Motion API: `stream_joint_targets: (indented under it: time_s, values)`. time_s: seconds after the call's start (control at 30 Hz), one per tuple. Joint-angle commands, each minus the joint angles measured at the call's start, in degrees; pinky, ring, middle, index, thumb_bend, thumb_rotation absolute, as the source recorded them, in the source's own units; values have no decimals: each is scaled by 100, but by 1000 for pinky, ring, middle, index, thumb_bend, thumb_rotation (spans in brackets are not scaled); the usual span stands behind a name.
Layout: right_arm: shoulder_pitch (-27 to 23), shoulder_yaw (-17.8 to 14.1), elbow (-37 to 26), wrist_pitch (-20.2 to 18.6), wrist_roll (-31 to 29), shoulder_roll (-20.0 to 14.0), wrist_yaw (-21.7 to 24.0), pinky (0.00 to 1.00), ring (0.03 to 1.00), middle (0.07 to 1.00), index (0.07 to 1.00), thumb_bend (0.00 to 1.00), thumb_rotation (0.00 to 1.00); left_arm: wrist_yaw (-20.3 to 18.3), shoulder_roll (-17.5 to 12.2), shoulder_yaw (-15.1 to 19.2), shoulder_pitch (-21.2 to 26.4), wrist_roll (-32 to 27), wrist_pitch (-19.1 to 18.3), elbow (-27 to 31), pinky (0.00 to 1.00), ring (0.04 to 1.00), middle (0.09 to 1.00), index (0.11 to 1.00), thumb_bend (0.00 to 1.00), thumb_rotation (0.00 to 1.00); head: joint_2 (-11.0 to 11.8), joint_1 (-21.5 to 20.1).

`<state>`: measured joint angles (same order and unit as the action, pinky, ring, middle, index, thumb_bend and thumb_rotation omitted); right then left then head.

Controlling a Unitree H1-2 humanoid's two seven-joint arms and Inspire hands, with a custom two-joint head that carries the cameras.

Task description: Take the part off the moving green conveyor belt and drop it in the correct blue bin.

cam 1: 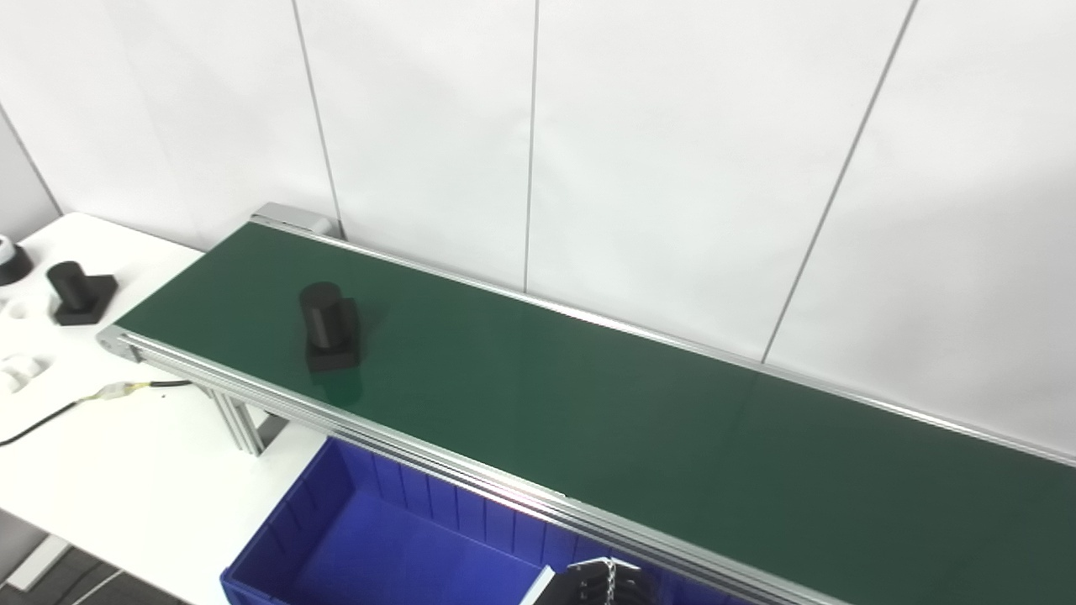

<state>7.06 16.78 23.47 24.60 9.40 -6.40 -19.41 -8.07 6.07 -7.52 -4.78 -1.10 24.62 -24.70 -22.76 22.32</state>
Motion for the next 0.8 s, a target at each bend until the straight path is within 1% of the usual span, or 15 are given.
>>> stream_joint_targets:
  time_s: [0.0,0.1,0.27,0.37,0.57,0.7,0.77]
  values:
    - [-33,48,-22,232,-56,8,-7,647,772,820,823,513,0,-26,38,9,109,-3,231,73,669,613,599,597,757,0,7,-14]
    - [-49,70,6,232,-104,0,28,652,774,817,818,511,0,38,52,-2,111,64,231,34,653,612,598,592,765,0,46,-57]
    - [-56,47,-2,233,-95,12,28,658,787,828,823,516,0,219,41,-75,133,201,231,19,631,608,599,591,778,0,16,-124]
    - [-78,72,-28,231,-20,3,-94,645,787,835,816,525,0,187,42,-80,143,146,230,30,634,607,598,589,777,0,-26,-188]
    - [-80,122,-37,232,-13,-39,-121,630,775,826,811,517,0,124,71,-51,135,53,230,29,640,606,595,588,762,0,-80,-277]
    - [-107,110,-50,232,-148,-57,3,599,750,812,817,528,0,210,45,-78,134,142,230,15,624,602,597,591,753,0,-98,-324]
    - [-120,109,-86,232,-99,-63,-46,598,740,804,816,542,0,254,32,-99,120,187,230,64,610,603,600,594,750,0,-121,-340]
